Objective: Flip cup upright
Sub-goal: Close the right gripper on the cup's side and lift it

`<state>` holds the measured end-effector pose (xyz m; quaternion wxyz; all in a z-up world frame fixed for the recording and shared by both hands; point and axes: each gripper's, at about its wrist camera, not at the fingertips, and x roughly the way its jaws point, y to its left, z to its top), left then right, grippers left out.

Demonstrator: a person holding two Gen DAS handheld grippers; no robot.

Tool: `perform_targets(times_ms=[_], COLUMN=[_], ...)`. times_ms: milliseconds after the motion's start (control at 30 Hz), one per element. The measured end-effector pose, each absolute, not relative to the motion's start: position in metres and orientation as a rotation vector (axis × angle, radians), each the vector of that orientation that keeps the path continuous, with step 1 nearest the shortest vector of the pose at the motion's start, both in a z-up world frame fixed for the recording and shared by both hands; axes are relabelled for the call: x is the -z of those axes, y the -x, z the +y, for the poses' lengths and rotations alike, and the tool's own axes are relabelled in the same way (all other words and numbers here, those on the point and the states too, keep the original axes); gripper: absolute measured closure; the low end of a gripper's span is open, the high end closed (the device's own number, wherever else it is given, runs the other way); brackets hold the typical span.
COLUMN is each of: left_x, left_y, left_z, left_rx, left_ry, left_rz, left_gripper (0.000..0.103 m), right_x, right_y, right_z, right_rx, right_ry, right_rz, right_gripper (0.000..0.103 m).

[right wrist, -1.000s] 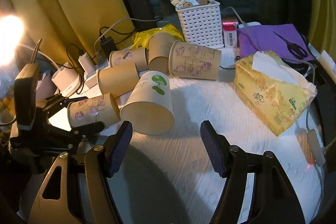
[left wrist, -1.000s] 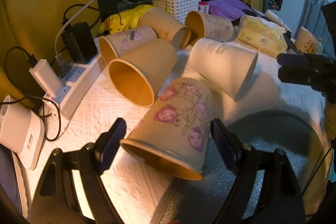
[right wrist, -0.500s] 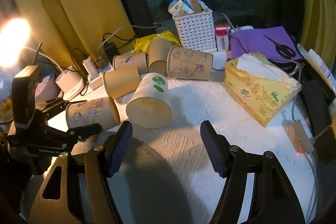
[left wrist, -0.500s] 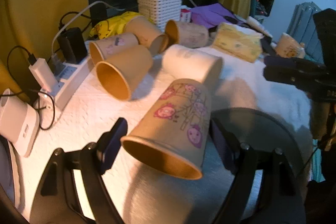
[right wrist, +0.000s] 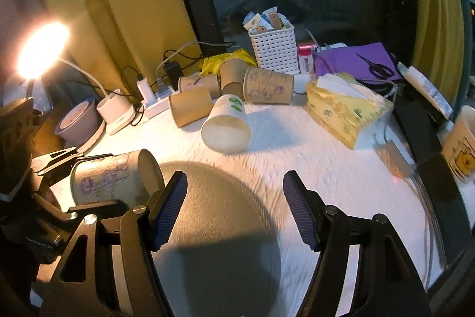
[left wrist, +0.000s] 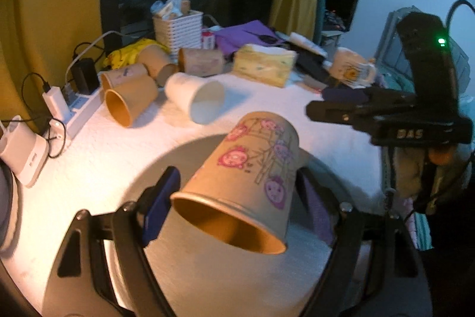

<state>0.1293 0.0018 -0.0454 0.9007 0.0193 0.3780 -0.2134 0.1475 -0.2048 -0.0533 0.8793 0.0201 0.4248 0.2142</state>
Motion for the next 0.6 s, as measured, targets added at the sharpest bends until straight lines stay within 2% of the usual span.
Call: perform_targets(times_ms=[300,600], left_x=[0.058,0.091], left_y=[-0.071,-0.057], left_z=[-0.024,-0.038], left_rx=[0.484,0.492], left_ry=[-0.023,-0.027], left_rz=[0.799,0.858], left_gripper=[0.022,0.022], right_x=[0.059,0.087], right_y=[-0.094,-0.070], right_z=[-0.219,-0.226], right_rx=[-0.441,-0.430], right_ry=[-0.026,-0.024], right_rz=[0.929,1.011], right_gripper=[0.033,0.033])
